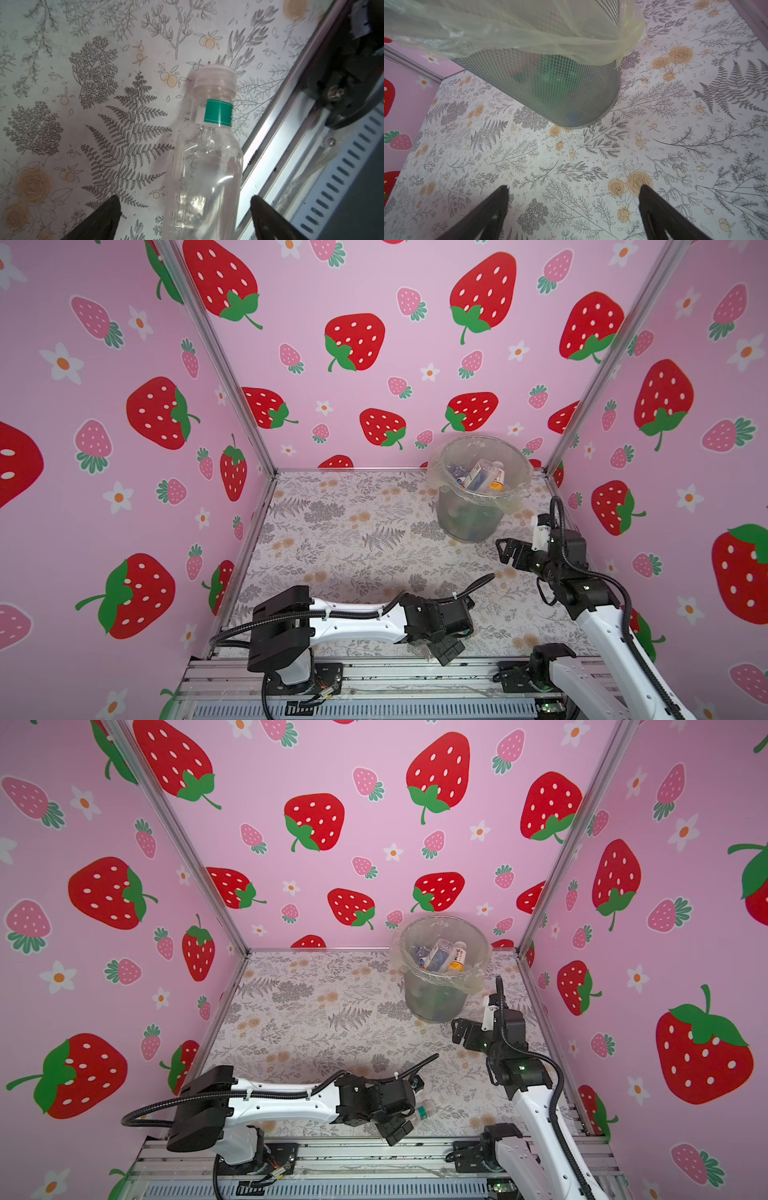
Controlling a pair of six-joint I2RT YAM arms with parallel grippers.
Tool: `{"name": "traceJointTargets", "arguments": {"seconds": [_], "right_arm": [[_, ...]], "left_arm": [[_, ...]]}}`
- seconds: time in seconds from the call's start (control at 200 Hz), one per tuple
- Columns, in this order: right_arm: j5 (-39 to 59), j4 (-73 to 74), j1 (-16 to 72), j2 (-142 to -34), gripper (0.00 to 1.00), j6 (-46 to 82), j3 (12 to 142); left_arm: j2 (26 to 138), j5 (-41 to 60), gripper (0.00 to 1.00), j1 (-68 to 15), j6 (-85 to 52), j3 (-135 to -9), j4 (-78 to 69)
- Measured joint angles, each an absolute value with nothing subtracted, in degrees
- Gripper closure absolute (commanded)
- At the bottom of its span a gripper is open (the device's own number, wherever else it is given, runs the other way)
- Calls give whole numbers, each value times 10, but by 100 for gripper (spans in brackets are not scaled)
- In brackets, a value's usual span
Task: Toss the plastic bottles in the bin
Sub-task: 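Reach the left gripper down to the green-labelled clear bottle and close, then lift the green-labelled bottle upright with the left gripper toward the bin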
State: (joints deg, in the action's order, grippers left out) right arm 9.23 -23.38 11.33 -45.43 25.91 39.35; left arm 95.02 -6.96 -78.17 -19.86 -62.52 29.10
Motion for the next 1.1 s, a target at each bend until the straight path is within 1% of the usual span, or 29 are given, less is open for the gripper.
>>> {"name": "traceJointTargets", "arguments": {"seconds": [0.055,0.255,0.48,0.56,0.595,0.79,0.99,1.101], "right_arm": [[91,-237,113,-452,1,259,394],[90,-240,113,-443,1,259,394],[89,-241,113,-443,1,260,394],[89,-241,113,-443,1,260,394],[89,-241,113,-443,1,260,393],[89,-240,113,-439,1,264,385],[90,-235,113,-433,1,272,366],[90,-233,113,-429,1,276,355]], "left_arm": [[960,-71,0,-782,-199,-625,292],[980,-76,11,-786,-204,-628,300],[990,-81,29,-788,-211,-628,302],[990,-85,39,-788,-214,-630,305],[992,-86,41,-788,-218,-632,308],[998,-102,46,-788,-225,-641,315],[997,-142,47,-785,-235,-643,336],[989,-156,53,-774,-244,-643,345]]}}
